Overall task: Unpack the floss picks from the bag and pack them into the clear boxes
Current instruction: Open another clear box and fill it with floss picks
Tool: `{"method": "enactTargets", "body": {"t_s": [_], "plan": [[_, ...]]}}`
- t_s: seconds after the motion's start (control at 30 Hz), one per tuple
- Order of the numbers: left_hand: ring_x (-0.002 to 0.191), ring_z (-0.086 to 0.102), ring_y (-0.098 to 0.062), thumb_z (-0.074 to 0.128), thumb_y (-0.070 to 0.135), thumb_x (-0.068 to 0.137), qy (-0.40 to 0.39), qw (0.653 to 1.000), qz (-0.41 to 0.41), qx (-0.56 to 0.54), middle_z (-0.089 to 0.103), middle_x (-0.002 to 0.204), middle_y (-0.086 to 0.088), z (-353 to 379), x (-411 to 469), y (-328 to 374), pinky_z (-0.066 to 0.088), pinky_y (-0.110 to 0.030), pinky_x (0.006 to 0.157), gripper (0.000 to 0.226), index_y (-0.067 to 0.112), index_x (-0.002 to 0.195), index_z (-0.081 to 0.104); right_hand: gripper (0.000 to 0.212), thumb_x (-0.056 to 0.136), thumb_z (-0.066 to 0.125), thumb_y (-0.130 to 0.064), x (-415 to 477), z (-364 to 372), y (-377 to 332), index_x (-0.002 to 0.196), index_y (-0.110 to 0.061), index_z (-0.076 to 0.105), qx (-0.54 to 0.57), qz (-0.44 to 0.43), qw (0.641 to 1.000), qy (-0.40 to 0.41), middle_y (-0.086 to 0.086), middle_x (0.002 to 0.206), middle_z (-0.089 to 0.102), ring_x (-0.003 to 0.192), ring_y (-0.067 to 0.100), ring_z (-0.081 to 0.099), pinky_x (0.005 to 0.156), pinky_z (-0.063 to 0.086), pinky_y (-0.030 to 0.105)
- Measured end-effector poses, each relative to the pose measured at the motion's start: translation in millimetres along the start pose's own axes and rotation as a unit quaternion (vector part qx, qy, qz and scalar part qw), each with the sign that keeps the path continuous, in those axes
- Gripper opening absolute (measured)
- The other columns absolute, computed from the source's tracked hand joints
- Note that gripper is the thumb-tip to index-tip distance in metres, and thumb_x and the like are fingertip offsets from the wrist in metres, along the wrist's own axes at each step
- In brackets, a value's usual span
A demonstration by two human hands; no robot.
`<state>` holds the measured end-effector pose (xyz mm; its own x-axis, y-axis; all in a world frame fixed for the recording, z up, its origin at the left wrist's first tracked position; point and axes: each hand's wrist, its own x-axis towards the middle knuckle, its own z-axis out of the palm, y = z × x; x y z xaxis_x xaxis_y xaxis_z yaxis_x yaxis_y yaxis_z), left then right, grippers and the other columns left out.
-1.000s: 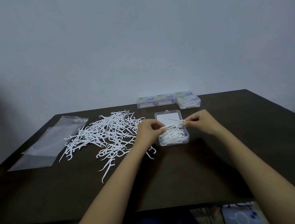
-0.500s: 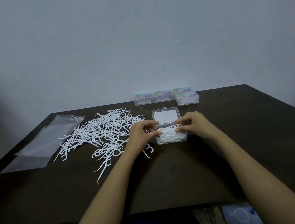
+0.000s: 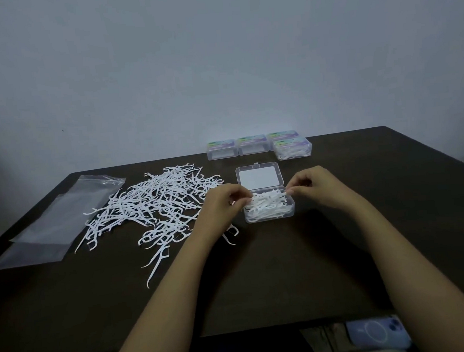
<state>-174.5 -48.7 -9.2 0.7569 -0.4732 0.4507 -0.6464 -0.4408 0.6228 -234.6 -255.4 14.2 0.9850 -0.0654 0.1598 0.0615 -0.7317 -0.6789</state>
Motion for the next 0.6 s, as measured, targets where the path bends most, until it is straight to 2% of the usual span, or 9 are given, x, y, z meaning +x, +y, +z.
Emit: {"method": "enactTargets", "body": {"t_s": [0.07, 0.17, 0.27, 0.37, 0.47, 0.6], "plan": [[0.069, 0.053, 0.000, 0.065, 0.004, 0.082, 0.008, 1.000, 0.014, 0.004, 0.069, 0.085, -0.005, -0.7, 0.7, 0.3, 0.039, -0.006, 0.065, 0.009, 0.005, 0.089, 0.071, 0.009, 0.087, 0.061, -0.016, 0.8, -1.4, 1.1, 0.080, -0.022, 0.064, 0.003, -0.009, 1.000, 0.021, -0.009, 0.080, 0.062, 0.080, 0.009, 0.058, 0.070, 0.046, 0.018], [0.071, 0.053, -0.003, 0.061, 0.003, 0.085, 0.032, 0.999, 0.026, 0.007, 0.065, 0.087, -0.003, 0.2, 1.8, -0.4, 0.041, -0.007, 0.066, 0.011, 0.006, 0.092, 0.069, 0.006, 0.087, 0.060, -0.016, 0.4, -1.3, -0.3, 0.084, -0.018, 0.065, 0.012, -0.019, 0.999, 0.035, -0.006, 0.081, 0.062, 0.079, 0.011, 0.057, 0.069, 0.045, 0.019], [0.068, 0.053, 0.002, 0.056, 0.000, 0.086, 0.059, 0.998, -0.001, -0.034, 0.059, 0.079, 0.005, 1.1, 3.0, -0.6, 0.042, -0.008, 0.063, 0.017, 0.010, 0.095, 0.067, 0.006, 0.088, 0.059, -0.015, -1.1, -1.2, -2.7, 0.087, -0.014, 0.066, 0.027, -0.022, 0.998, 0.042, -0.002, 0.083, 0.062, 0.076, 0.009, 0.055, 0.067, 0.044, 0.018], [0.064, 0.051, 0.006, 0.058, 0.000, 0.085, 0.069, 0.994, -0.034, -0.081, 0.056, 0.070, 0.010, 1.6, 3.6, 0.0, 0.042, -0.012, 0.063, 0.020, 0.020, 0.088, 0.062, 0.009, 0.089, 0.059, -0.015, -0.6, -2.7, -1.7, 0.089, -0.011, 0.067, 0.034, -0.010, 0.997, 0.067, -0.004, 0.081, 0.061, 0.073, 0.005, 0.052, 0.065, 0.042, 0.019], [0.064, 0.052, 0.007, 0.060, 0.001, 0.084, 0.063, 0.993, -0.044, -0.093, 0.056, 0.071, 0.008, 2.1, 3.5, 0.9, 0.040, -0.006, 0.061, 0.020, 0.021, 0.086, 0.060, 0.015, 0.089, 0.058, -0.014, 0.1, -3.7, -0.9, 0.093, -0.006, 0.070, 0.041, 0.007, 0.995, 0.086, -0.001, 0.084, 0.063, 0.077, 0.009, 0.054, 0.067, 0.041, 0.018], [0.065, 0.052, 0.004, 0.060, 0.001, 0.084, 0.074, 0.988, -0.056, -0.122, 0.057, 0.071, 0.008, 2.8, 2.1, 0.7, 0.040, -0.008, 0.060, 0.020, 0.021, 0.086, 0.061, 0.017, 0.089, 0.059, -0.013, 0.4, -5.2, -0.1, 0.096, -0.003, 0.071, 0.051, 0.023, 0.991, 0.121, 0.007, 0.090, 0.066, 0.076, 0.010, 0.053, 0.067, 0.042, 0.022]]}}
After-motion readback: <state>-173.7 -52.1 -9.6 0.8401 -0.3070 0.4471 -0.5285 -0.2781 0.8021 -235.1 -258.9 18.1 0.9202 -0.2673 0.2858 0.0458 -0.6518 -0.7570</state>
